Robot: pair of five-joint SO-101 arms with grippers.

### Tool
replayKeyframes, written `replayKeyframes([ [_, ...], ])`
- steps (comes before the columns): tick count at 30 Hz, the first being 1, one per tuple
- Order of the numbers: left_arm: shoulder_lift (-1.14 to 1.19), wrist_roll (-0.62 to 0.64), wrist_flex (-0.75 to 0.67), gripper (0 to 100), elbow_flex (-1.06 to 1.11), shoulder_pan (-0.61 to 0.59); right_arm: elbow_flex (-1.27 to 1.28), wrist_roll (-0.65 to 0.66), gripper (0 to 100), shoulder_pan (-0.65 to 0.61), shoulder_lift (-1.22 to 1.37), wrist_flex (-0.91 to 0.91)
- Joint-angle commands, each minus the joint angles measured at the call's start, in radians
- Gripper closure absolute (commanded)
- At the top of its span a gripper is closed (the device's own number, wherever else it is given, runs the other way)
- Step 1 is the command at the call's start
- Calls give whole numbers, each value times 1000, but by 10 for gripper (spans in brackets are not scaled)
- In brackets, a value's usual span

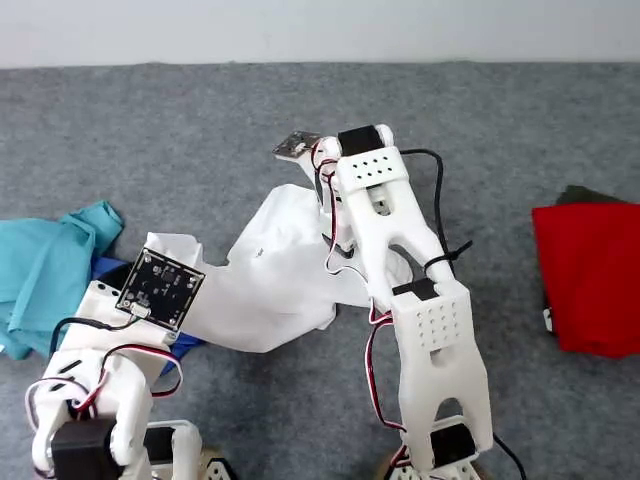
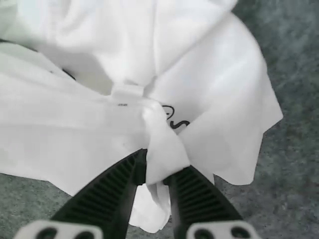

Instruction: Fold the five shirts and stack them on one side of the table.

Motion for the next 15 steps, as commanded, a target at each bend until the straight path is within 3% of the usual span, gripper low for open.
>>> replayKeyframes([
  [1, -5, -8, -18, 986, -7, -2, -44, 5, 929, -10, -104, 41],
  [7, -5, -8, -18, 986, -7, 0, -43, -26, 885, -5, -147, 42],
  [15, -5, -8, -18, 986, -7, 0, -41, -25, 924, -8, -56, 41],
])
